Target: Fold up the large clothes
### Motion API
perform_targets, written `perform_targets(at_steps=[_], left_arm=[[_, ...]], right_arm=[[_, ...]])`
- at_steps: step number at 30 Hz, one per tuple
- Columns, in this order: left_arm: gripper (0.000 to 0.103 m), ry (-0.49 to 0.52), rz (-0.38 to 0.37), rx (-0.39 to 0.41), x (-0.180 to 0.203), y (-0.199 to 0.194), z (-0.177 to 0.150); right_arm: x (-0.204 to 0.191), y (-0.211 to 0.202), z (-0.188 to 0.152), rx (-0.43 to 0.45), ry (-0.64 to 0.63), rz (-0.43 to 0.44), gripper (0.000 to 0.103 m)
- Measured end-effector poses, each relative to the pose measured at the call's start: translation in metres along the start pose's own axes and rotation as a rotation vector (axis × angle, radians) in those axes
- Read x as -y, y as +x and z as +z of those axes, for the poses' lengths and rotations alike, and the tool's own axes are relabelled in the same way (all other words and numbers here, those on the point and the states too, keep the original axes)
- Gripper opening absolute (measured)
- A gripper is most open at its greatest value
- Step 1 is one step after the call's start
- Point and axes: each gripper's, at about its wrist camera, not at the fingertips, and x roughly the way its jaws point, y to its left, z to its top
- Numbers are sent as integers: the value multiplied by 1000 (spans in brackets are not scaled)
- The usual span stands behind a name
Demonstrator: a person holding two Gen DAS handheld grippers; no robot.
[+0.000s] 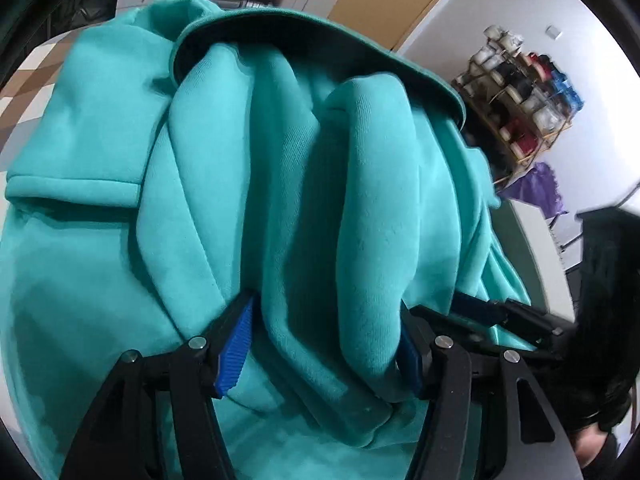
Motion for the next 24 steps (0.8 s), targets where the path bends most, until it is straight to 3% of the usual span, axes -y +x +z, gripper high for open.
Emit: perform_targets(at_steps=[2,4,6,8,10,13,15,18,19,21,24], left_arm=[[57,2,7,-5,1,-3,-1],[57,8,-1,-12,0,-3,-1],[57,10,-14,-17,-2,-2,1],[57,10,-20,-20,-5,-2,2],[57,19,-12,-17,-1,1,0],[57,34,2,-13,3,2,-1],[57,36,0,-17,5,3,-2],[57,8,-37,-27,-1,3,1],[57,-15,-63,-35,-5,3,2],[57,-54,-101,-48,-13,2,4],[57,-107,-143,-70,-21,2,5]], right_arm=[[5,-19,14,28,-32,0,46],[7,-45,41,111,-75,-34,47],[8,-62,66,183,-94,-46,53],[7,-74,99,269,-96,-79,68],[4,-69,130,301,-69,-123,69],[11,-36,172,215,-14,-148,67],[14,-6,183,140,-7,-219,67],[34,41,159,-53,35,-233,65],[32,53,148,-100,-6,-256,66],[17,51,133,-47,-114,-315,66],[19,43,119,-37,-95,-297,66]])
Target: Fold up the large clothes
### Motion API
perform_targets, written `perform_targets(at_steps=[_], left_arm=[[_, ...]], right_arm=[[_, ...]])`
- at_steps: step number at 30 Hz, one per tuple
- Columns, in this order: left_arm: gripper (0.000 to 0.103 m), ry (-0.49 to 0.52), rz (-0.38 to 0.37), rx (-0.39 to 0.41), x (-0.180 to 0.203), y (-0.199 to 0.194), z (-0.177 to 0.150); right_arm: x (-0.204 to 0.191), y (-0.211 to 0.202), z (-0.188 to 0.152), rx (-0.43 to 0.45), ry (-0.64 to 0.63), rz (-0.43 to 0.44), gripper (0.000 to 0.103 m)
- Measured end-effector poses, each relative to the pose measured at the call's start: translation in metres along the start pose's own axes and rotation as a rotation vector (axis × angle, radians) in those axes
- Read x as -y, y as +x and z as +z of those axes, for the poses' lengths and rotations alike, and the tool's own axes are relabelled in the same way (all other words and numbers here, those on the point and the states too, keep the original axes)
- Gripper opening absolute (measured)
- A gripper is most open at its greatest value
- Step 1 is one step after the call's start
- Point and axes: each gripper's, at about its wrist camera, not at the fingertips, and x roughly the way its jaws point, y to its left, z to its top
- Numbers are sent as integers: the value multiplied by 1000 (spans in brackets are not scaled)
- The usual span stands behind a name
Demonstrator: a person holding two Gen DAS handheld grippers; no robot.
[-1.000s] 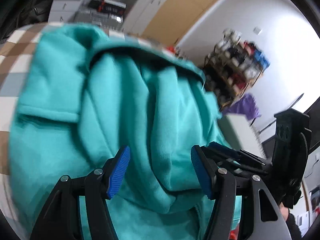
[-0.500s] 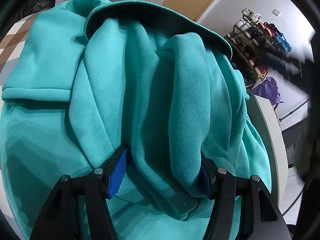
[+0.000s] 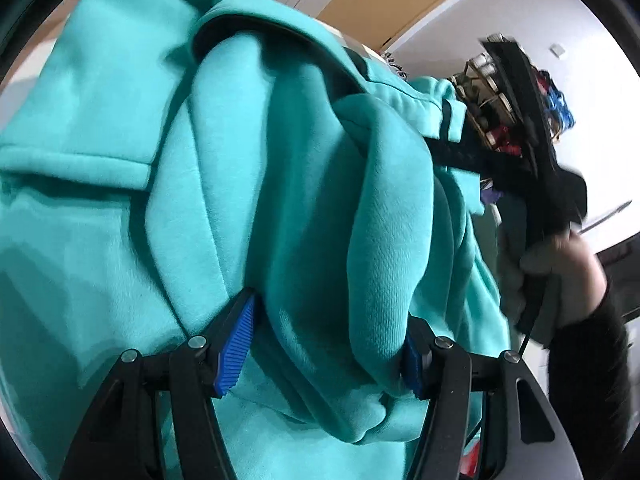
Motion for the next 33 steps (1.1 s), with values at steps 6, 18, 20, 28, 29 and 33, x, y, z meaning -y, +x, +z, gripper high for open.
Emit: perform_targets(at_steps=[6,18,20,28,29,33], left_arm=[[57,-36,-24,-7,-7,-2,-1],[57,-149,-103,-45,-46,-30,-12],[57,-139,-80,-24,-47,-38,-14],[57,-133,-19,39,-59,-58,-14],[57,-136,-17,38,-60,-59,-16],[57,-152,-20,12,-67,-54,-25]], right_arm=[[10,-23,11,-89,41,76,66],[-116,-22,74,-97,-33,239,52],[-136,9,55,-156,-113,129,52],[-129,-13,48,-149,-155,146,52],[-126,-23,51,-122,-140,168,52],[-120,-53,70,36,-42,262,53]])
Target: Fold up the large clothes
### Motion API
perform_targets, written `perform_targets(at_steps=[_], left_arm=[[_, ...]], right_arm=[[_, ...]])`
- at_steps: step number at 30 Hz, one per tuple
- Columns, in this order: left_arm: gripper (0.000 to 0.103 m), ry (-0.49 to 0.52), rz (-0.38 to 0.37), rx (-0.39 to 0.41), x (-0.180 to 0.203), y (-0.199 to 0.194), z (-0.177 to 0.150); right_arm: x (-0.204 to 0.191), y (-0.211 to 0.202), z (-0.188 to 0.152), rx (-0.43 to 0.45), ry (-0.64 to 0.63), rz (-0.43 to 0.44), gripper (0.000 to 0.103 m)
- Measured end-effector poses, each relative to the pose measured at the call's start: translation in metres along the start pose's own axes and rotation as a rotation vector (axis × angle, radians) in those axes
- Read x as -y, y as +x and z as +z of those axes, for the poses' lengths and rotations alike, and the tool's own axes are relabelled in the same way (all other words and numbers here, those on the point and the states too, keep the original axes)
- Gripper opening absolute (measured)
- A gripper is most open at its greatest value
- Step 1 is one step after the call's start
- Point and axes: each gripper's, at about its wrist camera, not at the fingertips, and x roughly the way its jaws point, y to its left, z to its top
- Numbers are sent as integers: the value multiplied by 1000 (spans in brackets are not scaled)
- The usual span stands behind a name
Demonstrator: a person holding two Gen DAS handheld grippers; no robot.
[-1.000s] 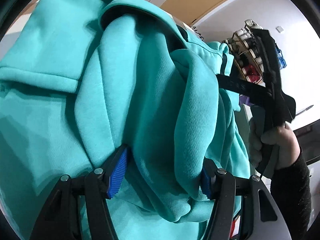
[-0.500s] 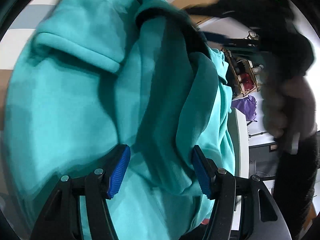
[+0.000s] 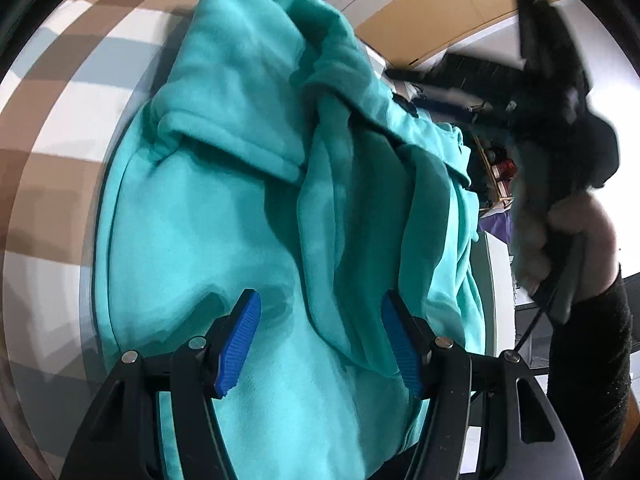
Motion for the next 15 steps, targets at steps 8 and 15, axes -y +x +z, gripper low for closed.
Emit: perform_targets(at_steps=[8,15], left_arm=[[57,-64,10,20,-14,-10,1],[57,-43,48,32,-23,-16,0]], right_arm=[[-22,72,-11,-178,-76,-122,60],[-26,12,58,18,29,-18,64]])
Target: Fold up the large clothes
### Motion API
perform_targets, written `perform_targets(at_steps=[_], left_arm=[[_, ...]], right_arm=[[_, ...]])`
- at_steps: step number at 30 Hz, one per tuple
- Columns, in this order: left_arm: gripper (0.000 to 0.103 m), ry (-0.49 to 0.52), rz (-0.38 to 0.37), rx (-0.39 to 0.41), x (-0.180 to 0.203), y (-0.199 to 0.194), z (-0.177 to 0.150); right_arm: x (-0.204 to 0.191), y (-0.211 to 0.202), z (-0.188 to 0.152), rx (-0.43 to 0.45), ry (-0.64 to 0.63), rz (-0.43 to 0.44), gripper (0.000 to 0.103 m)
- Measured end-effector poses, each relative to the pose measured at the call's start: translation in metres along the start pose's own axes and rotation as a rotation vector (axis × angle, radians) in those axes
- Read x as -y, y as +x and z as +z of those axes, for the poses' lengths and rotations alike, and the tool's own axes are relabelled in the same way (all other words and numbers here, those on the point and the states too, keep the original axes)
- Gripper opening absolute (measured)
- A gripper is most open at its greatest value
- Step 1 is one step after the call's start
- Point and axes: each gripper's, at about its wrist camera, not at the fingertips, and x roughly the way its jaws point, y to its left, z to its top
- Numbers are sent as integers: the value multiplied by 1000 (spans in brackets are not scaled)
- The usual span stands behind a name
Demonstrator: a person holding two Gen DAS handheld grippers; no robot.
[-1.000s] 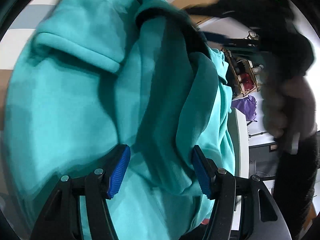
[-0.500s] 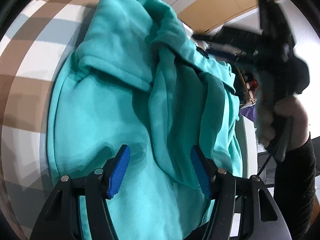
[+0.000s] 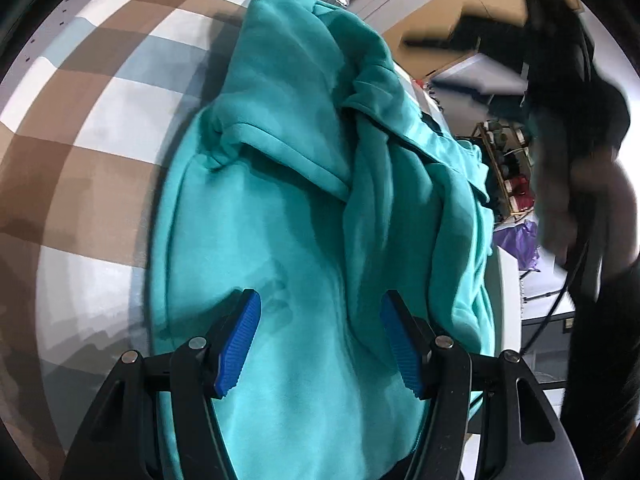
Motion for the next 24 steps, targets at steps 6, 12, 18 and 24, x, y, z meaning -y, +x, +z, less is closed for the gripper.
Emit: perform_targets(at_steps=[6,12,18,24], left_arm=[[57,3,38,-17,-4,5,-3],[57,14,43,-19,-5,3,-9],[57,7,72,17,2,15,-2],[57,18,99,39,0,23,0]], right_arm=[[10,47,24,0,234,213,63],[-30,73,-19,-136,-29,194,44],[-16,84,-35,-122,38,185,21],[36,8,-31,-18,3,211,55]])
